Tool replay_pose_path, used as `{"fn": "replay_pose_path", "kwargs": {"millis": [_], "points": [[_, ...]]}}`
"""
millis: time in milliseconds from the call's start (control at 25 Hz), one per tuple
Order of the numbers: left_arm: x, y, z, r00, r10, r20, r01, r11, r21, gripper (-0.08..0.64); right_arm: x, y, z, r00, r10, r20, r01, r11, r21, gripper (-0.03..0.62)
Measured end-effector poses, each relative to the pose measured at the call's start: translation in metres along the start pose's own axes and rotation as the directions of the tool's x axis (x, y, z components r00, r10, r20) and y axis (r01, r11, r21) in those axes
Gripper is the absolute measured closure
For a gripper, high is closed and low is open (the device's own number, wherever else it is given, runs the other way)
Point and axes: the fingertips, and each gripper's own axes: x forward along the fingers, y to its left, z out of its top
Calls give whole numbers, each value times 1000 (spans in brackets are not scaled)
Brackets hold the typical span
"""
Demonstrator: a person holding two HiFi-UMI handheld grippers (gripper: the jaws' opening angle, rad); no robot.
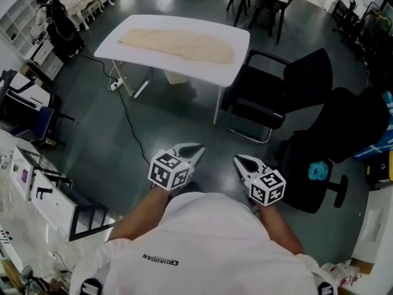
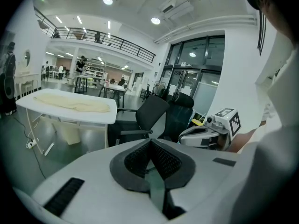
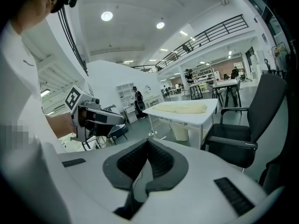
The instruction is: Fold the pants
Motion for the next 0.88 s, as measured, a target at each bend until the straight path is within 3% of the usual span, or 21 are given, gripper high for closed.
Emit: {"fn": "replay_pose_path", "kwargs": {"millis": [520,880], "points": [[23,83,51,1000,5,22,-5,1000,1,532,61,-34,41,1000,-26,-7,26,1000,-12,577],[34,128,77,999,-47,16,47,999,19,532,110,-49,68,998,-54,-29,53,998,-18,577]]}}
